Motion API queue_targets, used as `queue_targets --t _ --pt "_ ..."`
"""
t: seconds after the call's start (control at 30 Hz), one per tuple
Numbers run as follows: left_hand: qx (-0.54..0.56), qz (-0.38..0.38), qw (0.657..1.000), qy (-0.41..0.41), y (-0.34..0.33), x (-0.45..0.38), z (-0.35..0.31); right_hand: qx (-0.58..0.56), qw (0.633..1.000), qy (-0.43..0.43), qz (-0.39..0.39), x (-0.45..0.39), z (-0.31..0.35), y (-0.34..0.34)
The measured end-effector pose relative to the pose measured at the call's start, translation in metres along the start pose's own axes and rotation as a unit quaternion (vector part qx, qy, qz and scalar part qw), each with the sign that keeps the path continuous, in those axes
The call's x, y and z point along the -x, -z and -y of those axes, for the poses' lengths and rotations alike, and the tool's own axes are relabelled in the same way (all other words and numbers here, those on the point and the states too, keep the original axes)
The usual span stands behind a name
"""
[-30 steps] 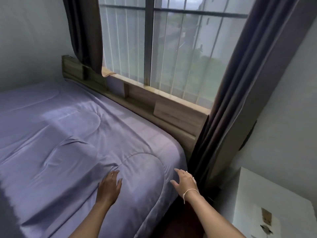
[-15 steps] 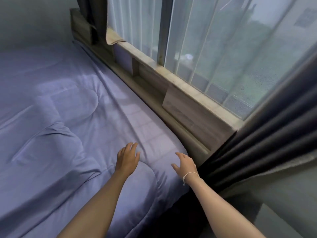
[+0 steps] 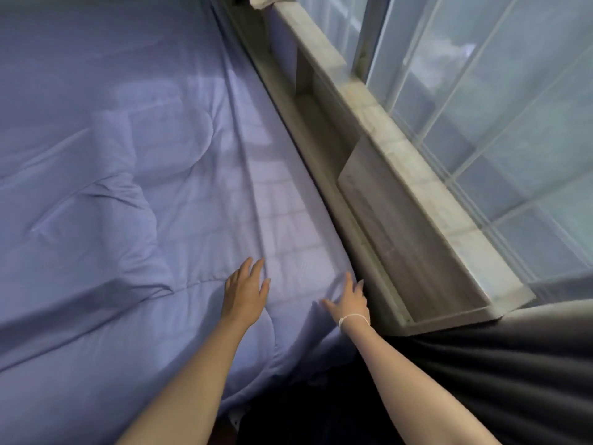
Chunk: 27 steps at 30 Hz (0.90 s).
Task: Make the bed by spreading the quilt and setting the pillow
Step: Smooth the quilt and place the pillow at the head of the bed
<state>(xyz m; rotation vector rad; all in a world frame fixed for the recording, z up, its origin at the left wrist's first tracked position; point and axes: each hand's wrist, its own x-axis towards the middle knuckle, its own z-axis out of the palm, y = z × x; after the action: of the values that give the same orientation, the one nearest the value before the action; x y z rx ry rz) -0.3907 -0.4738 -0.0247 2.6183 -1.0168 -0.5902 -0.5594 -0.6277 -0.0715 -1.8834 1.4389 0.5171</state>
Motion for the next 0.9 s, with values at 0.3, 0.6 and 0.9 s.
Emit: queue_targets --t 0.3,0.6,0.9 --pt "-0.078 0.038 0.996 0.033 -0.012 0.010 0.009 0.032 0.993 0.035 -0.107 -0.030 -0.003 -0.014" --pt "-0.064 0.091 0.992 -0.060 -0.059 0.013 -0.052 -0.059 0.979 0.174 -0.086 -0.009 -0.027 0.040" --pt "-0.159 0.081 0.981 -0.074 -0.106 -0.003 -0.089 -0.029 0.981 0.158 -0.105 0.017 -0.028 0.057"
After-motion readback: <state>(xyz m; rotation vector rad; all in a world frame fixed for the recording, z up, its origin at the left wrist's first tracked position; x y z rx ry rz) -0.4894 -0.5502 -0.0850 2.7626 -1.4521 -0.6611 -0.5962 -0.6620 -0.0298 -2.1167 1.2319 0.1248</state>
